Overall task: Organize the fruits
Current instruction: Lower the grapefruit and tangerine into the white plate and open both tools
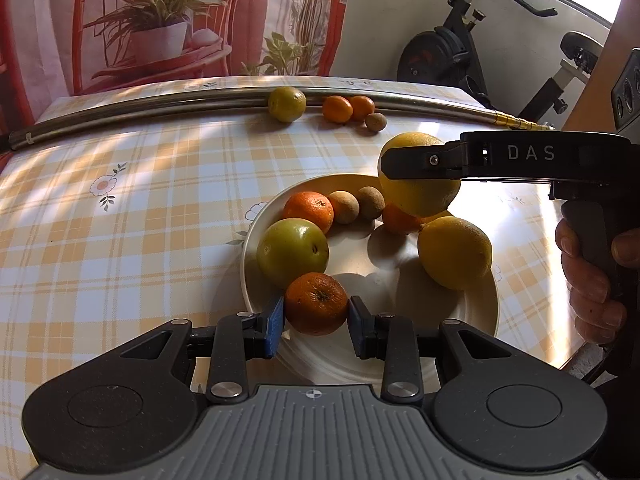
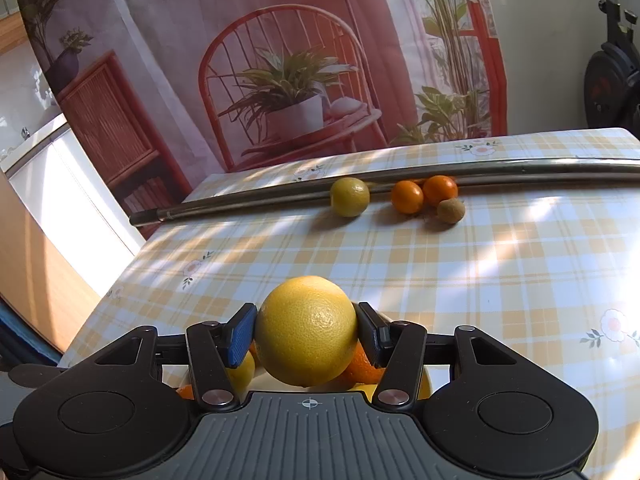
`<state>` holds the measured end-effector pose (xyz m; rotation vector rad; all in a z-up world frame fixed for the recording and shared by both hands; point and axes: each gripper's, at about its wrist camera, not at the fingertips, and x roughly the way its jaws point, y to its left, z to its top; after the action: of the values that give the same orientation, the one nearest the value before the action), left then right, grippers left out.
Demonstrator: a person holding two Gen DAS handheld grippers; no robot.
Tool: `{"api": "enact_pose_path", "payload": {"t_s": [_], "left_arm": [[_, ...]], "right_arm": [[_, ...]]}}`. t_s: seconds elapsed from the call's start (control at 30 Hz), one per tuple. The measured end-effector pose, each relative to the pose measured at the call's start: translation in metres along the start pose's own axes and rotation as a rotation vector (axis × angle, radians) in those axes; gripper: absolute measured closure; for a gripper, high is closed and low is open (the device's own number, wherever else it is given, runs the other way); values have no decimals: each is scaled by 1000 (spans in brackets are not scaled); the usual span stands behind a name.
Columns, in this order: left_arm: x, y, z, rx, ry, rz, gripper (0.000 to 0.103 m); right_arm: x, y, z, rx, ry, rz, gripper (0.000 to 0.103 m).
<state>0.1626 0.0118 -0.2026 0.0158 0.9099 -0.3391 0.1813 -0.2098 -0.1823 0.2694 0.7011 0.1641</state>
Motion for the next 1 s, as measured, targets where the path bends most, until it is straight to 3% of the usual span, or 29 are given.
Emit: {"api": "enact_pose_path", "payload": {"t_s": [0.43, 0.73, 1.0], "left_arm": [[11, 5, 3, 2, 7, 16, 67], [13, 6, 3, 15, -42, 30, 65], [-5, 15, 1, -16, -160, -11, 64]], "right_arm": [[2, -3, -2, 19, 8, -9, 53], [4, -2, -5, 11, 18, -19, 53], [8, 2, -4, -4, 35, -23, 53]]}}
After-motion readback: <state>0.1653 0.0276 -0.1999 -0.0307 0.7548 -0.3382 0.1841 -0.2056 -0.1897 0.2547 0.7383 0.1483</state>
